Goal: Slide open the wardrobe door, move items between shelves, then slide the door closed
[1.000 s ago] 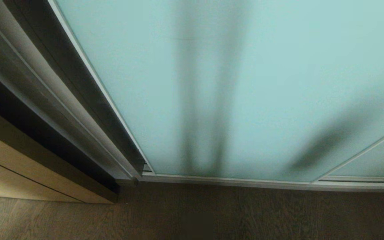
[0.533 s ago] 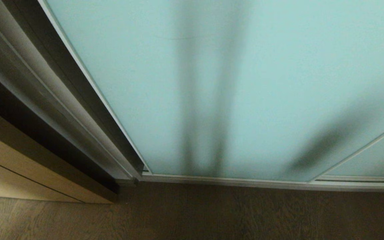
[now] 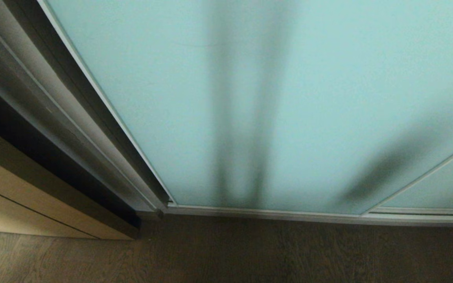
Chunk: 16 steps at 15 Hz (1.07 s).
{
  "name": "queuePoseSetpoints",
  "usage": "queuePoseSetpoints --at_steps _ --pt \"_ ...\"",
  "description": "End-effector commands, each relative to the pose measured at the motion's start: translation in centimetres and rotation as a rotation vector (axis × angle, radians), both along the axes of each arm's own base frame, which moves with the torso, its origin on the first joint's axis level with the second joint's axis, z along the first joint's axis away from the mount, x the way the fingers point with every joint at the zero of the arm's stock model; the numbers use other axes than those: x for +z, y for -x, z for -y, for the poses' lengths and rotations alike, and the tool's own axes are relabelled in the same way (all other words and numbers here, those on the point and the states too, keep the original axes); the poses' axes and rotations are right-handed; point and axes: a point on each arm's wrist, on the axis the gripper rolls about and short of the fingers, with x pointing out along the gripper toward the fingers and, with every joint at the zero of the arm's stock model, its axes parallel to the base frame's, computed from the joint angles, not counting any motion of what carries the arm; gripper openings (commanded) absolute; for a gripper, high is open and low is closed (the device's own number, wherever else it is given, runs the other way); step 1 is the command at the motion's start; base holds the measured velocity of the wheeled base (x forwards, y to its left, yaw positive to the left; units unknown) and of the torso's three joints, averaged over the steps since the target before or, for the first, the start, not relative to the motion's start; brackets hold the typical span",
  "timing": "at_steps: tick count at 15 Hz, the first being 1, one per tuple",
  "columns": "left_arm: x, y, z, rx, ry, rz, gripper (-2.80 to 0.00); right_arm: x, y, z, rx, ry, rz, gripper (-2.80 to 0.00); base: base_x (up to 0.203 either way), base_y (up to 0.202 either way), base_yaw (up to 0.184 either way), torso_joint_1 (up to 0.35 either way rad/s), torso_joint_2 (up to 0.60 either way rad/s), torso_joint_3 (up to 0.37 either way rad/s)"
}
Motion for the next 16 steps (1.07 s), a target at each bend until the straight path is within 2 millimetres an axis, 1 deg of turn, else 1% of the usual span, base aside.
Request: queuePoseSetpoints --at_steps 1,3,4,5,6,8,10,12,14,15,16 --pt "0.3 3.2 -0.3 -0.121 -0.052 0.046 -2.80 0.0 0.0 0.0 0.001 0.000 0.002 -2.80 0.000 0.000 0.000 0.000 0.00 0.000" --pt "-0.7 5.1 -0.6 -0.162 -0.091 -0.040 -2.80 0.0 0.0 0.0 0.001 0.000 0.002 -2.80 0.000 0.000 0.000 0.000 0.00 0.000" --pt "-1.4 5.7 -0.7 -0.161 -0.111 -0.087 -2.80 0.0 0.0 0.0 0.001 0.000 0.002 -2.80 0.000 0.000 0.000 0.000 0.00 0.000" --pt "-2.4 5.8 -0.7 -0.154 -0.127 -0.136 -2.80 0.0 0.0 0.0 0.001 0.000 0.002 -2.80 0.000 0.000 0.000 0.000 0.00 0.000" --pt "-3.8 5.8 -0.8 -0.135 -0.151 -0.190 -2.80 0.0 0.0 0.0 0.001 0.000 0.002 -2.80 0.000 0.000 0.000 0.000 0.00 0.000" --pt "-7.3 6.8 -1.2 -0.062 -0.190 -0.283 -2.80 0.0 0.0 0.0 0.001 0.000 0.002 -2.80 0.000 0.000 0.000 0.000 0.00 0.000" --pt "-12.3 8.8 -1.7 0.006 -0.207 -0.385 -2.80 0.0 0.0 0.0 0.001 0.000 0.002 -2.80 0.000 0.000 0.000 0.000 0.00 0.000" --pt "-18.2 10.6 -2.1 0.056 -0.218 -0.494 -2.80 0.0 0.0 0.0 0.001 0.000 0.002 -2.80 0.000 0.000 0.000 0.000 0.00 0.000" --pt "-24.1 13.1 -2.4 0.100 -0.216 -0.540 -2.80 0.0 0.0 0.0 0.001 0.000 0.002 -2.80 0.000 0.000 0.000 0.000 0.00 0.000" --pt "-27.0 14.1 -2.5 0.112 -0.216 -0.558 -2.80 0.0 0.0 0.0 0.001 0.000 0.002 -2.80 0.000 0.000 0.000 0.000 0.00 0.000" --pt "-29.9 14.3 -2.5 0.122 -0.215 -0.596 -2.80 0.0 0.0 0.0 0.001 0.000 0.002 -2.80 0.000 0.000 0.000 0.000 0.00 0.000"
